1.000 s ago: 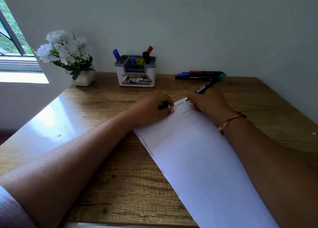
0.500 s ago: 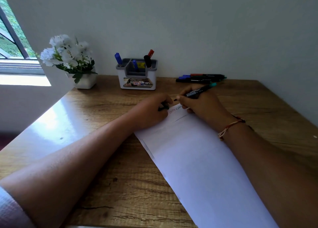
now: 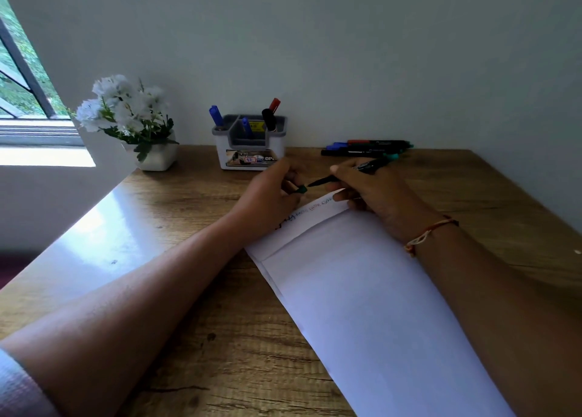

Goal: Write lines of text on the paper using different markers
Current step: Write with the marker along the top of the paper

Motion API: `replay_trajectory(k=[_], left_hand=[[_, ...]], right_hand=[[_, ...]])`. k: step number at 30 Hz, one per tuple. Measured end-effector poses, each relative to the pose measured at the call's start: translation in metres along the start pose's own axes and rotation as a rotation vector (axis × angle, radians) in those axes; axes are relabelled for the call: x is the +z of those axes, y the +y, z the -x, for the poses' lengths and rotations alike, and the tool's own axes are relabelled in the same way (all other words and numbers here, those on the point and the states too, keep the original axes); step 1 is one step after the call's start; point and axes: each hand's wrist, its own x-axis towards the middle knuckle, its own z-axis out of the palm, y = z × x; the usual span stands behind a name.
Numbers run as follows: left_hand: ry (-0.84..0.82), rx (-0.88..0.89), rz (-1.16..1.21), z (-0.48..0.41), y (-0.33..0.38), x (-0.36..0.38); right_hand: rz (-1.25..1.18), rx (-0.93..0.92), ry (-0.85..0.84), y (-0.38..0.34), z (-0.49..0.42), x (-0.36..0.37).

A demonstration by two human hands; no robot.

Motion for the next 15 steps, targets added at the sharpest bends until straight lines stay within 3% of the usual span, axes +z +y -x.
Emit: replay_trajectory(k=[15], left_hand=[[0.002,0.038,-0.005,0.0008,-0.0011,0.0005]], right_hand=[[0.117,-0.020,-0.061,-0.0023,0.0040,0.0001]])
